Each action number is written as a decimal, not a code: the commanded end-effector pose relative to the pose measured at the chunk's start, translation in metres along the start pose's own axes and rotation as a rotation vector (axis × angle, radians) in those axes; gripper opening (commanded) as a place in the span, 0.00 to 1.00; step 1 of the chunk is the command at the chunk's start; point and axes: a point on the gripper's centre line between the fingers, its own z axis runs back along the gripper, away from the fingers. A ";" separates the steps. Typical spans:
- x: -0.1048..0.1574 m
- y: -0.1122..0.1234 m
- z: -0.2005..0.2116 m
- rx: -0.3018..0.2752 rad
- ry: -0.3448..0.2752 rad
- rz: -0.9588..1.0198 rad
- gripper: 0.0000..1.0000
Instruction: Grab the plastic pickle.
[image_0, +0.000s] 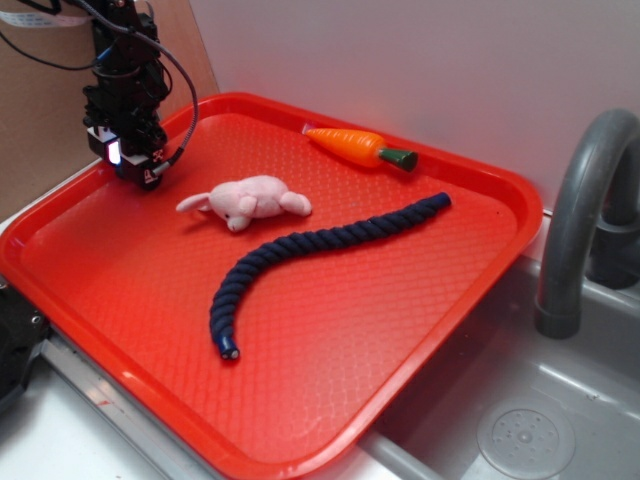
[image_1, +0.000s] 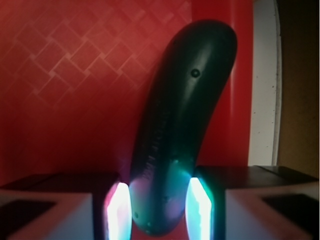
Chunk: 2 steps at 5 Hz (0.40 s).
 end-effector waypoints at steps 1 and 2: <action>-0.030 -0.025 0.103 -0.131 -0.123 -0.015 0.00; -0.055 -0.017 0.155 -0.327 -0.201 -0.092 0.00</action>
